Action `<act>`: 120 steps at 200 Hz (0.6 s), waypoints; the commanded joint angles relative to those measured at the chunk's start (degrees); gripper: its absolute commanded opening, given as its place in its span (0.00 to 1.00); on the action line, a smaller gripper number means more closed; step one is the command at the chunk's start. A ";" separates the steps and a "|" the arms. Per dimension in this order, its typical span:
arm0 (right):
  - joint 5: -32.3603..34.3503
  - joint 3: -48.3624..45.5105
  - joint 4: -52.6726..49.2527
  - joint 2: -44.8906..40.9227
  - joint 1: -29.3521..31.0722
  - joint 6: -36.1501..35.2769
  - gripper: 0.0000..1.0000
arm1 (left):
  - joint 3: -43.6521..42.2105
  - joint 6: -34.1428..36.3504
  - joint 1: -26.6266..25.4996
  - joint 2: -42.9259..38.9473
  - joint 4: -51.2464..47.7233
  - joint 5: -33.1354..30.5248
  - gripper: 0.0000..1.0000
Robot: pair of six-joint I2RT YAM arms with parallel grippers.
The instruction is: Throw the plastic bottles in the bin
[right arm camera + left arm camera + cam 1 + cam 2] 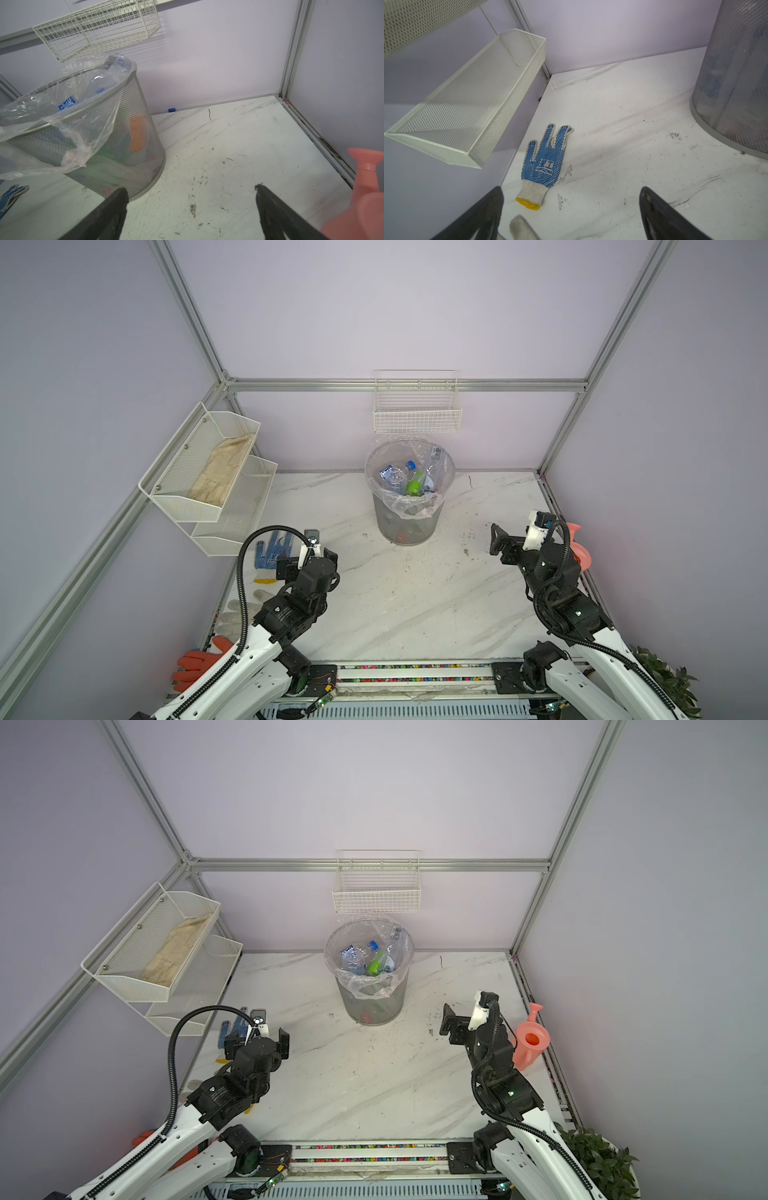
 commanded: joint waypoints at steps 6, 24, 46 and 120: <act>5.26 -2.43 3.65 -0.69 0.26 0.62 0.97 | -3.76 -3.60 0.50 0.38 3.64 -2.73 1.00; 8.66 -4.37 4.61 -1.09 0.21 0.69 0.97 | -4.50 -3.15 0.65 0.73 4.93 -3.10 1.00; 10.54 -6.26 6.86 -1.88 0.18 -0.85 0.97 | -5.65 -2.90 1.05 1.63 6.80 -3.87 1.00; 15.17 -14.27 19.79 1.84 0.20 -6.13 0.97 | -10.41 -3.17 1.87 6.22 13.23 -4.37 1.00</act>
